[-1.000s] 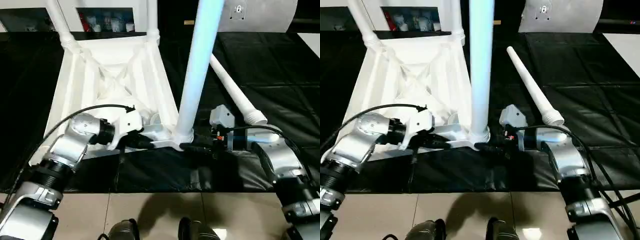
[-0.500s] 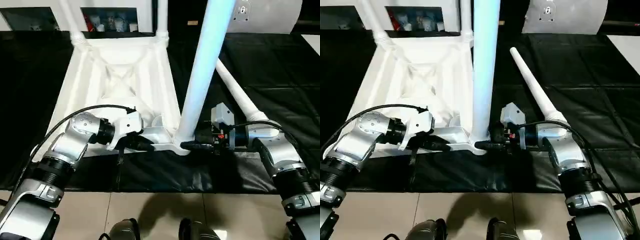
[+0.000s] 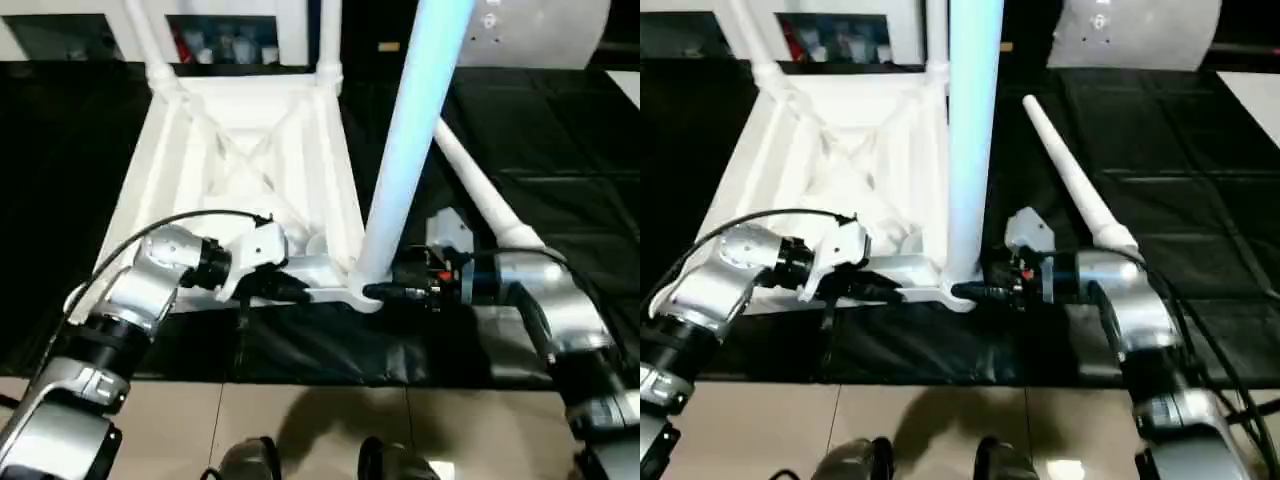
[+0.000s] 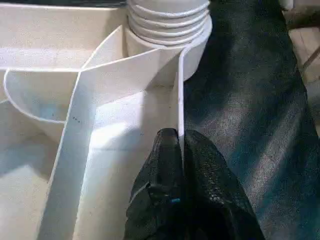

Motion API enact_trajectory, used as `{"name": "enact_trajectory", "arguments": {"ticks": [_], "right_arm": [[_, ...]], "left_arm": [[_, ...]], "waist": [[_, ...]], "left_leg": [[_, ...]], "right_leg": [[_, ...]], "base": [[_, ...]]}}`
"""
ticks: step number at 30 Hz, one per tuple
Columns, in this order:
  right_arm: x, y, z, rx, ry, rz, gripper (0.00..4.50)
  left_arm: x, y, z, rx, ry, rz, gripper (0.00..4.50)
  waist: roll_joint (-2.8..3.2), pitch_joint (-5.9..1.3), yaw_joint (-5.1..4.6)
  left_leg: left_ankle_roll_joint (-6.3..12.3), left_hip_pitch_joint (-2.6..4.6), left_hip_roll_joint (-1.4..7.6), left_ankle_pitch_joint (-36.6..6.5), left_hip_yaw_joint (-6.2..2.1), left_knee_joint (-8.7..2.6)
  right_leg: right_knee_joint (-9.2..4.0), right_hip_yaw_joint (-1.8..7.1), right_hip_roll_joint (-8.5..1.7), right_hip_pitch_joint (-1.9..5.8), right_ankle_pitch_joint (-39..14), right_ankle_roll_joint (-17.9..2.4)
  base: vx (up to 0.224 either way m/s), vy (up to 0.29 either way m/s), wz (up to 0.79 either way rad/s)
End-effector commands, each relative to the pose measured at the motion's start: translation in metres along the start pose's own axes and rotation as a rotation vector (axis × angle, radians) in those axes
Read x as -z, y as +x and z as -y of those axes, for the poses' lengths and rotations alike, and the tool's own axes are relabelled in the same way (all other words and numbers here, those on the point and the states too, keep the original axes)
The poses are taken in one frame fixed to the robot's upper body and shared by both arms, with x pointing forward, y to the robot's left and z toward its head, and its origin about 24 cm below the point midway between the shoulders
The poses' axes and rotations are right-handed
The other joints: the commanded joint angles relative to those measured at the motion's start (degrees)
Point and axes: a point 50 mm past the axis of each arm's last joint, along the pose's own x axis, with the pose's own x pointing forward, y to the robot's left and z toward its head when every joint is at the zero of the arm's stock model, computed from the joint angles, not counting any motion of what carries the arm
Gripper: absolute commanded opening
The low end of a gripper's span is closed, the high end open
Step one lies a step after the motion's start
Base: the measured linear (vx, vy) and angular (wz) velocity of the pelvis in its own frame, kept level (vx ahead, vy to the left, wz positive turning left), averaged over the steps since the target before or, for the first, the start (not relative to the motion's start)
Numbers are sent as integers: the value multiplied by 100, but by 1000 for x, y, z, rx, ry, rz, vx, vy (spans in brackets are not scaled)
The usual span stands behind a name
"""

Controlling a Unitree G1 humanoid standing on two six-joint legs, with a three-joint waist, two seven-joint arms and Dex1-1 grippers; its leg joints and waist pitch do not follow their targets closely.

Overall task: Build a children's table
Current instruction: Rotate leg to tighten

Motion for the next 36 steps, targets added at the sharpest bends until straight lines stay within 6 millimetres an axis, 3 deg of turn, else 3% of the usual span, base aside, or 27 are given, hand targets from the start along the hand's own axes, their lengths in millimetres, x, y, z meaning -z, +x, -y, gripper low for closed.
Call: {"name": "enact_trajectory", "arguments": {"ticks": [1, 6, 8, 9, 12, 16, 19, 20, 21, 23, 26, 29, 32, 36], "right_arm": [[6, 23, -17, -26, 49, 13, 259], [14, 52, -26, 153, 114, 33, 259], [14, 62, -27, 215, 149, 44, 259], [13, 76, -26, 302, 190, 61, 259], [11, 89, -22, 445, 243, 67, 258], [8, 99, -15, 611, 283, 54, 258], [3, 99, -8, 677, 292, 99, 258], [0, 99, -7, 692, 296, 119, 293], [0, 99, -7, 692, 296, 119, 314], [-1, 95, -6, 692, 296, 135, 328], [1, 77, 1, 687, 228, 130, 357], [3, 62, 4, 649, 152, 119, 379], [6, 41, 3, 542, 49, 88, 409], [2, 11, 11, 460, -19, 76, 444]], "left_arm": [[-8, 14, 2, -48, -23, 40, 0], [-23, 35, -2, -215, -126, 117, 0], [-28, 42, -3, -264, -159, 135, 0], [-33, 51, -6, -338, -205, 155, 0], [-44, 63, -10, -436, -253, 182, 0], [-60, 74, -15, -535, -273, 212, 0], [-67, 78, -14, -533, -246, 208, 0], [-67, 78, -13, -530, -242, 201, 0], [-67, 78, -13, -530, -242, 201, 0], [-63, 75, -13, -522, -230, 188, 0], [-46, 62, -11, -477, -198, 152, 0], [-36, 53, -10, -453, -191, 130, 0], [-24, 43, -8, -394, -170, 102, 0], [-10, 29, -5, -301, -101, 45, 0]], "waist": [[5, -515, -44], [-6, -416, -162], [-4, -389, -241], [2, -363, -301], [-27, -382, -375], [23, -412, -408], [33, -499, -400], [67, -525, -386], [49, -541, -385], [62, -545, -376], [71, -564, -363], [68, -560, -369], [65, -516, -377], [60, -513, -397]], "left_leg": [[543, 85, 391, -769, -143, -314], [138, 147, 333, -1536, -195, -370], [87, 145, 317, -1728, -221, -381], [40, 179, 310, -1883, -221, -377], [66, 200, 254, -2024, -254, -352], [159, 173, 266, -1852, -240, -369], [317, 115, 288, -1387, -211, -374], [393, 109, 299, -1165, -188, -355], [487, 66, 298, -932, -187, -344], [643, 43, 297, -753, -176, -328], [770, 5, 283, -594, -180, -307], [818, -9, 284, -545, -162, -286], [774, 8, 290, -846, -156, -299], [715, 46, 318, -976, -167, -318]], "right_leg": [[-304, 316, -512, 341, -1216, -1464], [-523, 287, -534, 283, -3030, -889], [-574, 264, -535, 271, -3360, -748], [-614, 254, -524, 221, -3585, -673], [-693, 209, -535, 222, -3986, -416], [-670, 234, -521, 219, -3556, -439], [-570, 277, -505, 270, -2548, -685], [-517, 300, -499, 268, -2017, -854], [-445, 298, -489, 310, -1541, -1024], [-407, 296, -501, 337, -1165, -1201], [-375, 282, -518, 383, -997, -1252], [-366, 281, -510, 383, -926, -1282], [-428, 271, -500, 375, -1421, -1186], [-439, 275, -484, 346, -1647, -1151]], "base": [[0, 0, 0], [0, 0, 0], [0, 0, 0], [0, 0, 0], [0, 0, 0], [0, 0, 0], [0, 0, 0], [0, 0, 0], [0, 0, 0], [0, 0, 0], [0, 0, 0], [0, 0, 0], [0, 0, 0], [0, 0, 0]]}}
